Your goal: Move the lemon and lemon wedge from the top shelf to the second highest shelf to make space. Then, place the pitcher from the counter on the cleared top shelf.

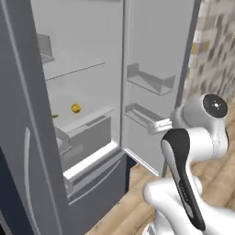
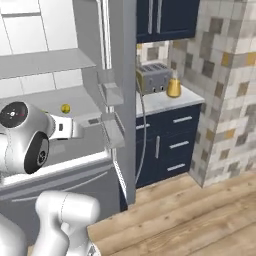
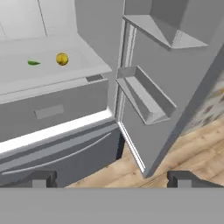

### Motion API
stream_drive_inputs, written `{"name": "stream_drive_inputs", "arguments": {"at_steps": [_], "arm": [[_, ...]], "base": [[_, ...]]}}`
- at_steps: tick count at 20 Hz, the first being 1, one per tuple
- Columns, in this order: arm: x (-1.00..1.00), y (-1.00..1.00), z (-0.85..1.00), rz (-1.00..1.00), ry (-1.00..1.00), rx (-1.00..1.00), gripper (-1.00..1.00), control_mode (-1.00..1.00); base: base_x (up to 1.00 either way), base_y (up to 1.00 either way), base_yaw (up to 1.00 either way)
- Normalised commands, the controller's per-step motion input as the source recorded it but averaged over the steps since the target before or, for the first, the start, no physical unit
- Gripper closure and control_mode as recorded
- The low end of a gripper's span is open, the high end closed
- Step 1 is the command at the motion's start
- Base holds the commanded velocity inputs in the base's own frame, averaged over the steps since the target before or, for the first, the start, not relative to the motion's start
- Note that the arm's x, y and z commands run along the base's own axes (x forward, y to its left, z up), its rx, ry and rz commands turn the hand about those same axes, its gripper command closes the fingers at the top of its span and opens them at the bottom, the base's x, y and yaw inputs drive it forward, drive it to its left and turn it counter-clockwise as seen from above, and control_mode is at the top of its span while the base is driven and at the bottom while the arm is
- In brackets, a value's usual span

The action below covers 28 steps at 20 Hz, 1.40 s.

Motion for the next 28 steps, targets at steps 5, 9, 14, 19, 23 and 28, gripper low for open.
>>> {"name": "stream_drive_inputs", "arguments": {"at_steps": [5, 9, 14, 19, 23, 28], "arm": [[0.0, 0.0, 0.0, 0.0, 0.0, 0.0, -1.0, 1.0], [0.0, 0.0, 0.0, 0.0, 0.0, 0.0, -1.0, 1.0], [0.0, 0.0, 0.0, 0.0, 0.0, 0.0, -1.0, 1.0], [0.0, 0.0, 0.0, 0.0, 0.0, 0.0, -1.0, 1.0], [0.0, 0.0, 0.0, 0.0, 0.0, 0.0, -1.0, 1.0], [0.0, 0.0, 0.0, 0.0, 0.0, 0.0, -1.0, 1.0]], "base": [[-0.04, -0.31, -0.61], [0.0, -0.47, -0.52], [0.13, -0.84, -0.26], [0.33, -0.98, 0.01], [0.56, -0.77, 0.28], [0.77, -0.54, 0.44]]}}
